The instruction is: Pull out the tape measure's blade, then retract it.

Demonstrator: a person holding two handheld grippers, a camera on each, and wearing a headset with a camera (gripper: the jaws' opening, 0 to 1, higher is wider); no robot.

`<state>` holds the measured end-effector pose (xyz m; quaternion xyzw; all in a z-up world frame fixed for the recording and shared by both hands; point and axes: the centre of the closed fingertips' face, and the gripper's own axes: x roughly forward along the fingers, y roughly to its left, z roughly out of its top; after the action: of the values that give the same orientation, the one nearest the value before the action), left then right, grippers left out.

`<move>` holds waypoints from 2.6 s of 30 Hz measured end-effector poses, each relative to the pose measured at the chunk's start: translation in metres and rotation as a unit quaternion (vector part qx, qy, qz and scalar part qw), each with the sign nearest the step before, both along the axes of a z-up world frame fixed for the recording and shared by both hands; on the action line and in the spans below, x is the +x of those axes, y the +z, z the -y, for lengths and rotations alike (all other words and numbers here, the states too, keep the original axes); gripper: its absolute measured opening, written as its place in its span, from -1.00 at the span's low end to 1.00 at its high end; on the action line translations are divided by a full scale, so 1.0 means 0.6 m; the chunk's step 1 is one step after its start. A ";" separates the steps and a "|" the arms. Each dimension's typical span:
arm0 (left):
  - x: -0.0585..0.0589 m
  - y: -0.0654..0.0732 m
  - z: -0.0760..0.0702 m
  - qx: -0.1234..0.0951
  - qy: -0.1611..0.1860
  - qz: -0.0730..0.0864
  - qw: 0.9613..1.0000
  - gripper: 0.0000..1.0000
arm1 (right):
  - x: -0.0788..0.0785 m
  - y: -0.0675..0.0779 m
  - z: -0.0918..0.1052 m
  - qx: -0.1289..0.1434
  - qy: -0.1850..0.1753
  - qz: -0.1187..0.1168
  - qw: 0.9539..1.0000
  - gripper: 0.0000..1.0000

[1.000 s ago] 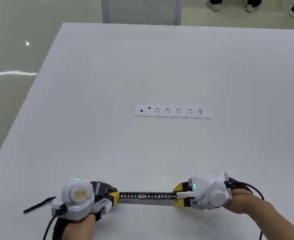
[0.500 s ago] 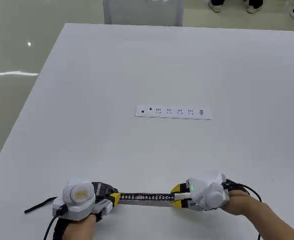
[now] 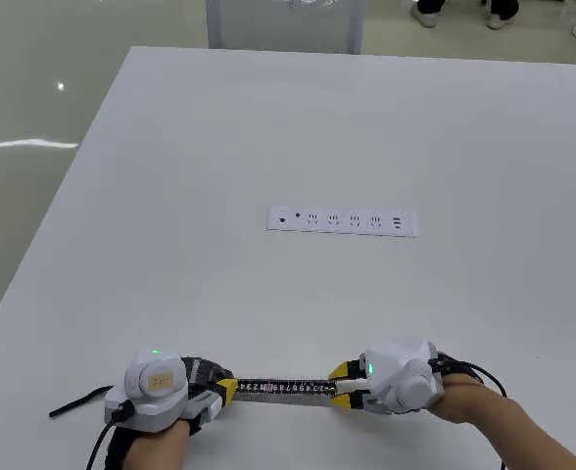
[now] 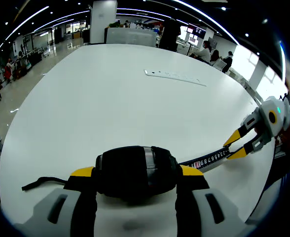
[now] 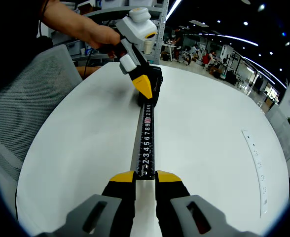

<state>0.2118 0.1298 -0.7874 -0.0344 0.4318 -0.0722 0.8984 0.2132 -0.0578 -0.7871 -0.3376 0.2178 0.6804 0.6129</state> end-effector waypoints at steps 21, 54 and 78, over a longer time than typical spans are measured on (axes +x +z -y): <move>0.001 -0.005 -0.004 0.000 -0.001 -0.001 1.000 0.21 | -0.002 -0.001 -0.012 0.003 0.001 -0.002 1.000 -0.72; 0.000 -0.001 -0.002 -0.002 -0.003 -0.004 1.000 0.20 | -0.004 -0.003 -0.031 0.008 0.005 -0.005 1.000 -0.72; 0.002 -0.002 -0.002 -0.004 -0.004 -0.005 1.000 0.20 | -0.005 -0.001 -0.047 0.007 0.008 -0.007 1.000 -0.72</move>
<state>0.2127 0.1309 -0.7888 -0.0368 0.4364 -0.0776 0.8956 0.2099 -0.0296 -0.7878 -0.3301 0.2147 0.6896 0.6078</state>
